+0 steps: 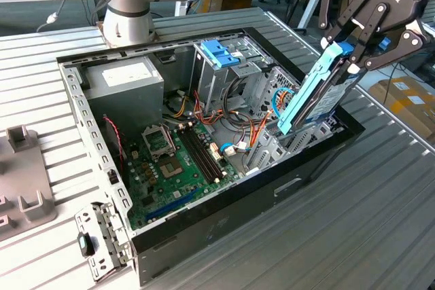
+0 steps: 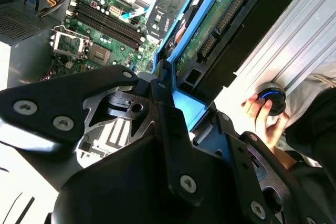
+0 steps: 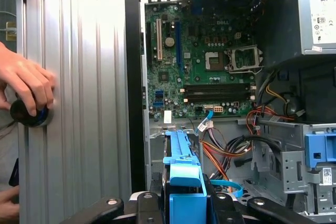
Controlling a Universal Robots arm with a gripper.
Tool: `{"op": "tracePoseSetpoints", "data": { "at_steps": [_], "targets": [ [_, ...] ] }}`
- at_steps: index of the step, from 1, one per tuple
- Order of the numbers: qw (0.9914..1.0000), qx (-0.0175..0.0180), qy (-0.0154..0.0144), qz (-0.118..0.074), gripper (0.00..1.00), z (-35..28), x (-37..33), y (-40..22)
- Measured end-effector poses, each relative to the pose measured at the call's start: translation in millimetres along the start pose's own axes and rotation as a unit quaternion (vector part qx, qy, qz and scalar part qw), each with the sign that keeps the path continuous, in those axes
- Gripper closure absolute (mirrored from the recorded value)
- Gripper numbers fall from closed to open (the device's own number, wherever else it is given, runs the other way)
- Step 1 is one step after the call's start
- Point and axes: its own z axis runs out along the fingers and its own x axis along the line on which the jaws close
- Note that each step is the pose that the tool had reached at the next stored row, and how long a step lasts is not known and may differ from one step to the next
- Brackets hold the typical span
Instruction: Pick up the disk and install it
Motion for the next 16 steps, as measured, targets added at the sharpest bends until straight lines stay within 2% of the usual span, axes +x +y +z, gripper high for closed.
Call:
{"op": "tracePoseSetpoints", "data": {
  "at_steps": [2,6,11,16],
  "targets": [
    [1.00000,0.0000,0.0000,0.000,0.63,1.4,-0.1,-0.9],
    [1.00000,0.0000,0.0009,-0.001,0.63,3.7,-5.0,-4.5],
    [0.99999,0.0000,0.0002,-0.004,0.63,4.0,-5.6,-5.7],
    [0.99976,-0.0004,0.0004,-0.022,0.63,4.2,-5.6,-5.9]
  ]
}}
